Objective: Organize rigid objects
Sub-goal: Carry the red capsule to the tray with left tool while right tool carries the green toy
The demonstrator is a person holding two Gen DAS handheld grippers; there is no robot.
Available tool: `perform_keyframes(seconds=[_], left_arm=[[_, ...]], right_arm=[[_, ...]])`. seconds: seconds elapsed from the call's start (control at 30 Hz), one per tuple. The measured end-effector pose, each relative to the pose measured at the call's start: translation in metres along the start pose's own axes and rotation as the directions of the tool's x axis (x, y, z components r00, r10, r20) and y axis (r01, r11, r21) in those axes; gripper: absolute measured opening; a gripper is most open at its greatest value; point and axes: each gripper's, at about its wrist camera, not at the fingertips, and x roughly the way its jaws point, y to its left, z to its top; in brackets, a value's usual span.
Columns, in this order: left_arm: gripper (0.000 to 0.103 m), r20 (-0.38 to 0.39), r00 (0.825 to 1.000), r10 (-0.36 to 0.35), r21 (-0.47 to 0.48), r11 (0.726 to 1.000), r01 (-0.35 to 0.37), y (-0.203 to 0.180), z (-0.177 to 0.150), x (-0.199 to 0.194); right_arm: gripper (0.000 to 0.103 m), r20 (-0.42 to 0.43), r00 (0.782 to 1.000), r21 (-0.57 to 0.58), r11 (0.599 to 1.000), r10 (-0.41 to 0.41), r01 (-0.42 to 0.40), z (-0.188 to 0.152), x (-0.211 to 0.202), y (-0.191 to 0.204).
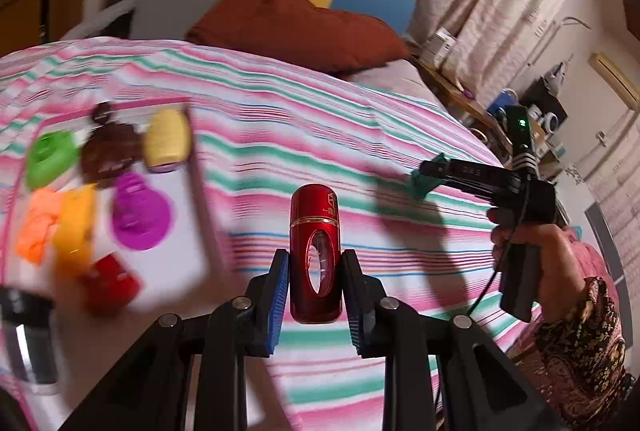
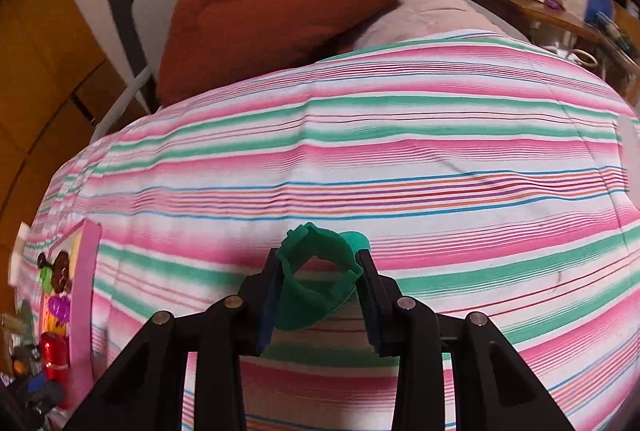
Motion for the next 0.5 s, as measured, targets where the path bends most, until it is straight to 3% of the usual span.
perform_keyframes(seconds=[0.23,0.5], left_arm=[[0.025,0.011,0.998,0.055,-0.035,0.998,-0.054,0.035,-0.012,-0.016],[0.025,-0.05,0.996,0.073,-0.045,0.996,-0.075,0.051,-0.027,-0.004]], right_arm=[[0.036,-0.005,0.998,-0.055,0.996,0.063,-0.063,-0.014,-0.002,0.036],[0.036,0.002,0.987,-0.103,0.982,0.16,-0.159,-0.036,-0.016,0.081]])
